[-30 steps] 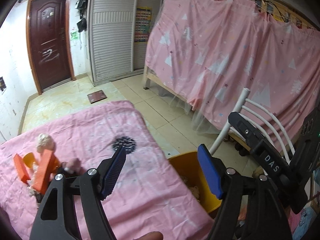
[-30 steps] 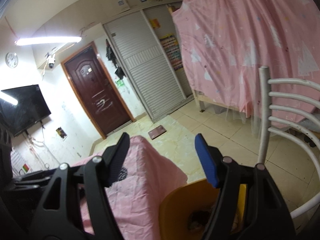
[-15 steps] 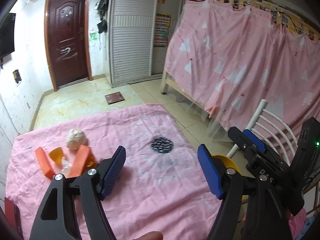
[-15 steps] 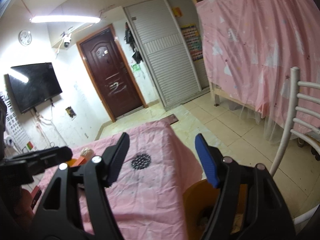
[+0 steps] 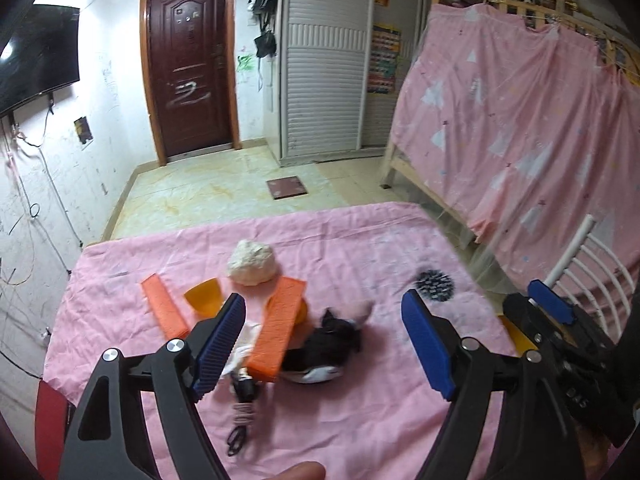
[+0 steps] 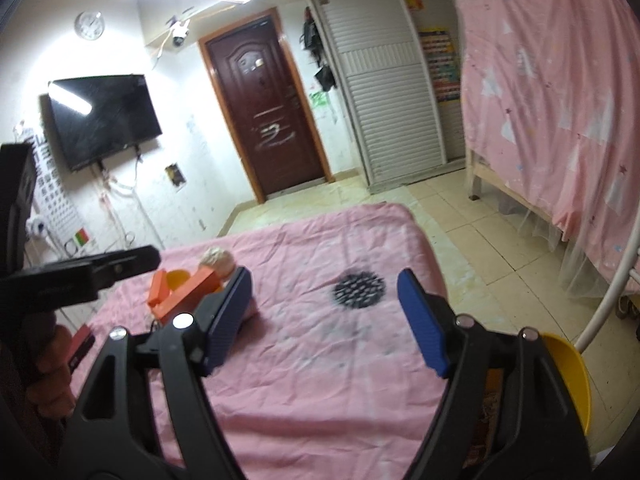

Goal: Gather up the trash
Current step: 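Move both tools back over the bed toward the orange boxes, then grasp the long orange printed box with the left tool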

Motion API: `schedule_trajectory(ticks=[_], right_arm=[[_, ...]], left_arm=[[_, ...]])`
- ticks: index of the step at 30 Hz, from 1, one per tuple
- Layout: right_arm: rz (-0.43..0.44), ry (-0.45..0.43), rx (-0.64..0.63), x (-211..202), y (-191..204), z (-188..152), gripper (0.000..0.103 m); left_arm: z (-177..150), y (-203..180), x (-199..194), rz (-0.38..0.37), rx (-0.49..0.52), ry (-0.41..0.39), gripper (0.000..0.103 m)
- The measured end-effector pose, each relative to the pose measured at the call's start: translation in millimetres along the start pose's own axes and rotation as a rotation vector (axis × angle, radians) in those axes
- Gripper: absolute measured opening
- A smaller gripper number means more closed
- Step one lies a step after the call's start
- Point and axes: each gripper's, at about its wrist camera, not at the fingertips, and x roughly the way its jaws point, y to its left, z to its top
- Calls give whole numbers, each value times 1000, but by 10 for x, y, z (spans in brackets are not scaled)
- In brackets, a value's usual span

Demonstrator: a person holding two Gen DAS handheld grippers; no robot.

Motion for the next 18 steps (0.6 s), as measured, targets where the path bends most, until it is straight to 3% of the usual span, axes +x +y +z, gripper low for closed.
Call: schedule_trajectory(ticks=[11, 13, 15, 18], right_arm=[[24, 67, -59, 213, 227, -132, 78], [25, 74, -59, 229, 220, -134, 78], [30, 81, -55, 252, 213, -140, 78], [52, 95, -44, 293, 206, -161, 78]], left_arm=[[-82, 169, 424, 75, 10, 52, 73], [-76, 181, 495, 89, 15, 58, 70], [-72, 199, 562, 98, 18, 69, 59], [-74, 228, 666, 80, 15, 106, 50]])
